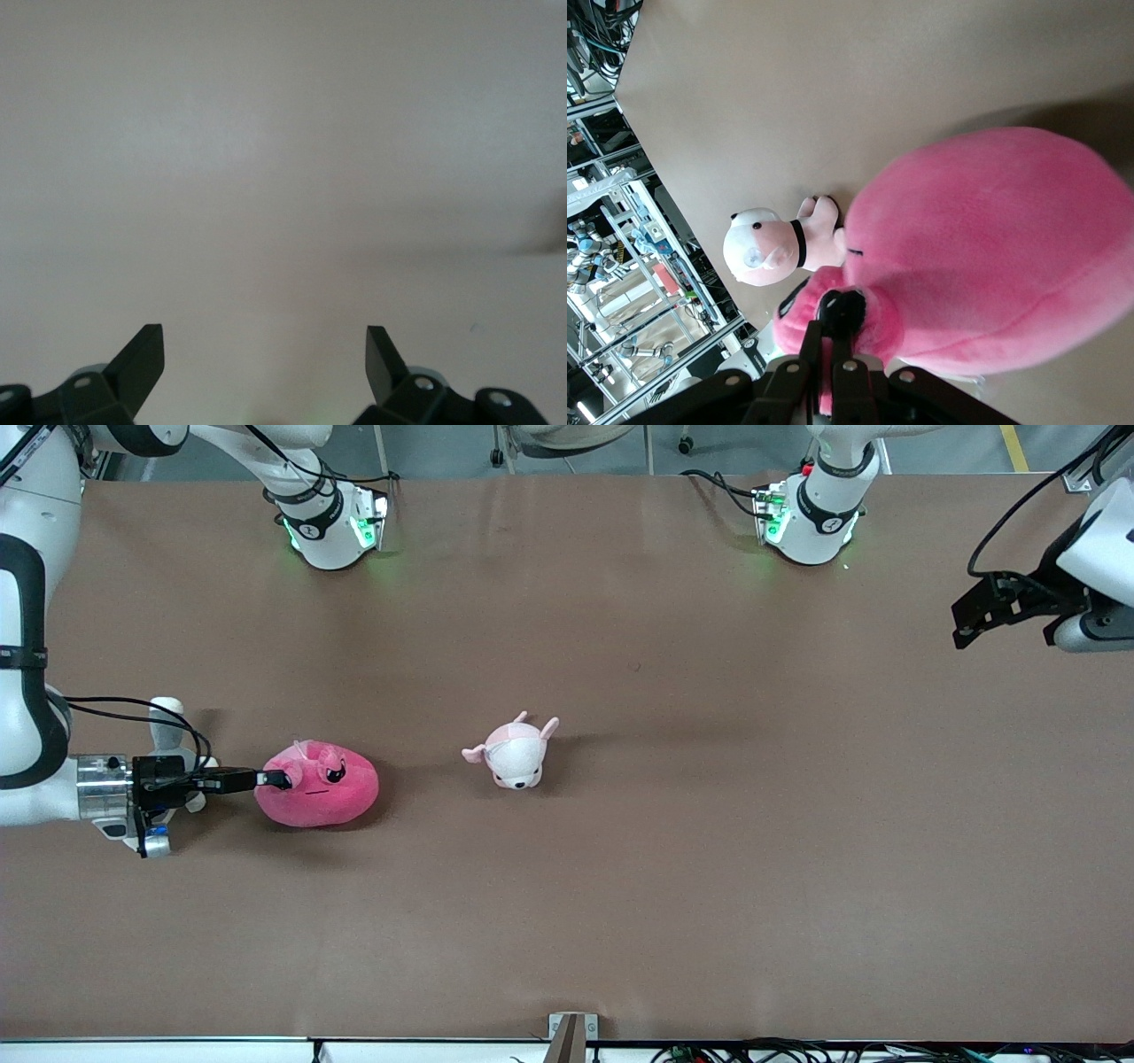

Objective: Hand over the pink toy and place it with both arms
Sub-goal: 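Hold the pink toy with the right gripper while the left gripper retracts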

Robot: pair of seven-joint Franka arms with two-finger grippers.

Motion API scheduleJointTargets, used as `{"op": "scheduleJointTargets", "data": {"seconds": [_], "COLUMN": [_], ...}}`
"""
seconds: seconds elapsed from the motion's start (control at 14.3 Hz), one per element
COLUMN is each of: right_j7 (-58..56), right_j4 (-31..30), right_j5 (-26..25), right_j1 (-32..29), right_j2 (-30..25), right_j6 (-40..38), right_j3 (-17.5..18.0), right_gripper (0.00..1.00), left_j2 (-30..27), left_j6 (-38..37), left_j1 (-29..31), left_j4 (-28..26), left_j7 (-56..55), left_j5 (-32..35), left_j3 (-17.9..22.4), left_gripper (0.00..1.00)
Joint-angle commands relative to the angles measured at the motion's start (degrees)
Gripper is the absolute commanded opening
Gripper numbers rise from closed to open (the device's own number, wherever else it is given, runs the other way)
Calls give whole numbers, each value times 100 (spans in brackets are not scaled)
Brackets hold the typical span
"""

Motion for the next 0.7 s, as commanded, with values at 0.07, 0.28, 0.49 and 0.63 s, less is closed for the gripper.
{"op": "scheduleJointTargets", "data": {"seconds": [0.07, 0.28, 0.49, 0.63], "right_j7": [-54, -89, -98, -124], "right_j4": [30, 12, 3, 3], "right_j5": [258, 259, 259, 267], "right_j1": [-130, -156, -191, -191], "right_j2": [50, 121, 209, 261], "right_j6": [-312, -330, -321, -312], "right_j3": [96, 96, 96, 96], "right_gripper": [1, 1, 1, 2], "left_j2": [-306, -394, -350, -350], "left_j6": [-56, -127, 4, 14], "left_j1": [-307, -317, -317, -255], "left_j4": [-321, -338, -321, -312], "left_j7": [-579, -651, -494, -240], "left_j5": [-93, -146, -173, -190], "left_j3": [184, 176, 185, 202], "left_gripper": [100, 100, 100, 100]}}
